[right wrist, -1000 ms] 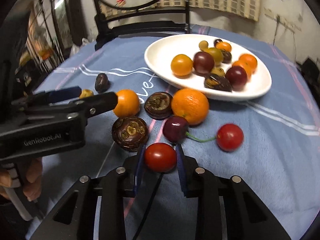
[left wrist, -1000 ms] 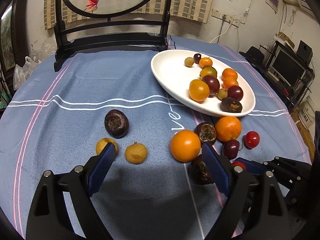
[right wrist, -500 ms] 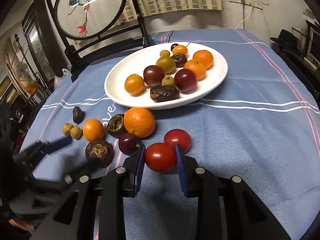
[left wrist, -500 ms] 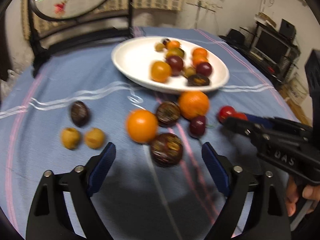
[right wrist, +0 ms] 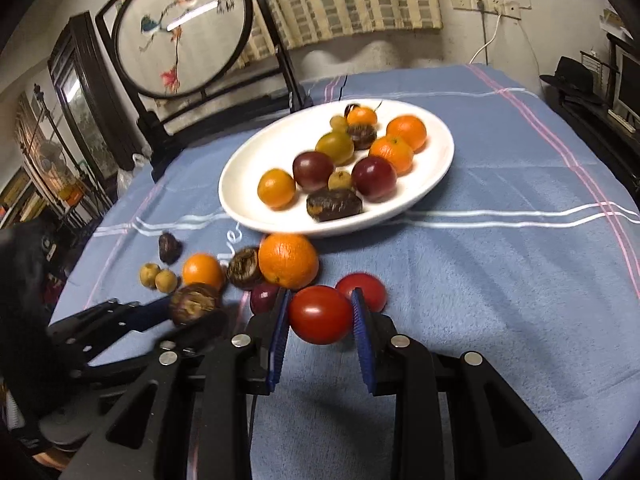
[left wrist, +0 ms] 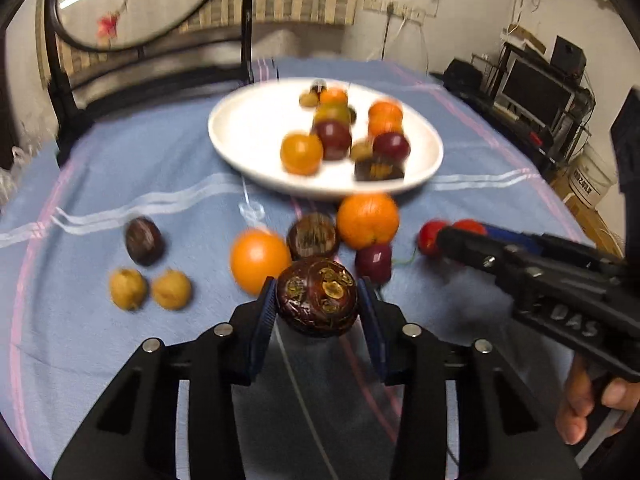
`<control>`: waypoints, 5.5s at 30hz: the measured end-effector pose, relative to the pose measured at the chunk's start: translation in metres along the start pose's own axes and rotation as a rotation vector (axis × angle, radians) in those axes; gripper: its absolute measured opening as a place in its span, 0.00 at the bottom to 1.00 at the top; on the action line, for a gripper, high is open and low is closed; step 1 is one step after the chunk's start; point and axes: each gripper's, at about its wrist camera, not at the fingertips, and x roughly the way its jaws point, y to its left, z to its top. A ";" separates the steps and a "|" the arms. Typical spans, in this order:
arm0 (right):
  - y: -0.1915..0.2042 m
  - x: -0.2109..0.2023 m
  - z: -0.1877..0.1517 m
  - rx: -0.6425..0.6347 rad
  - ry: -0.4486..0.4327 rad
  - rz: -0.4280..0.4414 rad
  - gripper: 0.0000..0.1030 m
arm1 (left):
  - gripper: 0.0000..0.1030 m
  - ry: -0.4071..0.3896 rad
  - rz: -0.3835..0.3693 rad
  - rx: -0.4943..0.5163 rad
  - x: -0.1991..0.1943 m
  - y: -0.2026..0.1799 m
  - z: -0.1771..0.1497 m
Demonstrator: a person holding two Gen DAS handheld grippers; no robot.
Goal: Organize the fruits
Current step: 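Lower the tomato and dark brown fruit onto the plate and open both tools, then grasp a red tomato with the right tool while the left tool grasps a yellow fruit, then lower the tomato and yellow fruit onto the plate and open both tools, then grasp a dark cherry with the right tool while the left tool grasps a yellow fruit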
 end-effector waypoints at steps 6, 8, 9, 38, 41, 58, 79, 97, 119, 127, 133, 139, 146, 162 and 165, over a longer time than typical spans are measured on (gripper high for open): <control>0.003 -0.014 0.015 0.028 -0.092 0.020 0.30 | 0.39 -0.059 0.036 0.011 -0.010 0.008 0.042; 0.008 -0.015 0.026 0.002 -0.099 0.017 0.30 | 0.39 -0.066 0.042 -0.002 -0.003 0.013 0.059; 0.012 -0.013 0.035 -0.012 -0.100 0.018 0.30 | 0.39 -0.069 0.053 -0.011 0.001 0.016 0.067; -0.002 0.033 0.053 0.056 -0.023 0.113 0.38 | 0.79 -0.106 0.175 -0.090 0.008 0.045 0.054; -0.003 0.027 0.041 0.044 -0.017 0.093 0.39 | 0.80 -0.096 0.177 -0.105 0.003 0.052 0.039; -0.004 0.025 -0.001 -0.088 0.036 -0.148 0.43 | 0.81 -0.086 0.170 -0.174 -0.018 0.086 -0.001; 0.005 0.010 0.001 -0.058 0.022 -0.056 0.31 | 0.79 0.033 0.230 -0.179 0.005 0.098 -0.024; 0.006 0.009 -0.001 -0.054 0.033 -0.030 0.31 | 0.25 0.050 0.231 -0.162 0.020 0.100 -0.013; 0.005 0.025 0.075 0.029 -0.095 0.042 0.31 | 0.25 -0.019 0.088 -0.071 0.044 0.032 0.094; -0.027 0.055 0.076 0.139 -0.069 0.084 0.59 | 0.73 -0.013 0.112 -0.134 0.072 0.037 0.105; -0.033 0.045 0.072 0.159 -0.084 0.083 0.59 | 0.77 -0.038 0.069 -0.182 0.058 0.038 0.082; -0.016 0.030 0.067 0.077 -0.103 0.037 0.59 | 0.86 -0.099 0.107 -0.165 0.026 0.046 0.065; 0.007 0.023 0.041 -0.031 -0.050 0.008 0.59 | 0.86 -0.065 0.126 -0.214 0.013 0.070 0.035; 0.060 0.046 -0.006 -0.249 0.052 -0.119 0.33 | 0.87 -0.010 0.142 -0.259 0.002 0.095 -0.003; 0.057 0.044 -0.006 -0.237 0.050 -0.115 0.28 | 0.87 0.008 0.138 -0.254 0.005 0.093 -0.004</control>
